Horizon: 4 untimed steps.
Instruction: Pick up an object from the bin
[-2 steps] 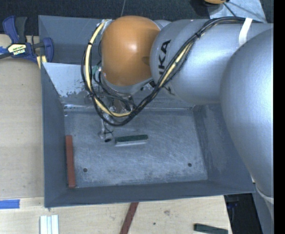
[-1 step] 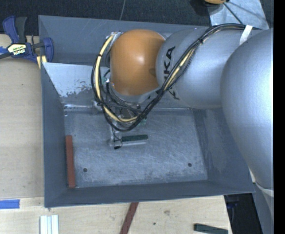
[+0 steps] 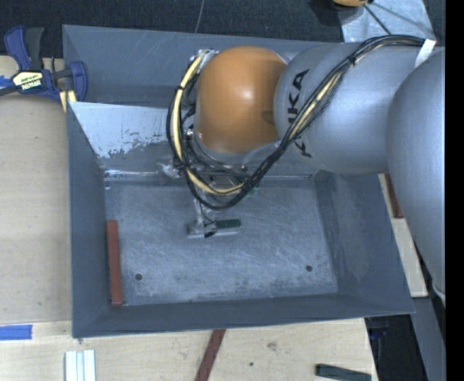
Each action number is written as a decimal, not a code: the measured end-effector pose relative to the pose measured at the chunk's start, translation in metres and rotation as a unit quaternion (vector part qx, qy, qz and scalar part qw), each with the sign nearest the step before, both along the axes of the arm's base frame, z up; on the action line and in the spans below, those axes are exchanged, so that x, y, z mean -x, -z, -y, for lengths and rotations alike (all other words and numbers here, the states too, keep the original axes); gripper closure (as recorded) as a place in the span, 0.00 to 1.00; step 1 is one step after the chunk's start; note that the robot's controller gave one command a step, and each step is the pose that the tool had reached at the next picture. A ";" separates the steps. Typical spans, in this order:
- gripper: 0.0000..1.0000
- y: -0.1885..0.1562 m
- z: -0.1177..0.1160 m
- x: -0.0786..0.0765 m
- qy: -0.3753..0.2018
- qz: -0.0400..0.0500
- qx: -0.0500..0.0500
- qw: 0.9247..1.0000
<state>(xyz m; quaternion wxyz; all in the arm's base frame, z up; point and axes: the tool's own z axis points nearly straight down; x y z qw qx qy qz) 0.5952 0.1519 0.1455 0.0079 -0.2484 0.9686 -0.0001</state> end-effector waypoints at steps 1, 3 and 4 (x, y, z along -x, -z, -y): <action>0.00 0.064 0.041 0.004 -0.090 -0.005 0.002 0.996; 1.00 0.074 0.052 0.000 -0.231 -0.004 0.003 0.973; 1.00 -0.074 0.099 0.022 -0.206 -0.005 0.003 0.978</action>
Offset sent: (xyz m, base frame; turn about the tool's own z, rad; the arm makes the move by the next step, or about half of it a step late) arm -0.0019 -0.0518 -0.0755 -0.4712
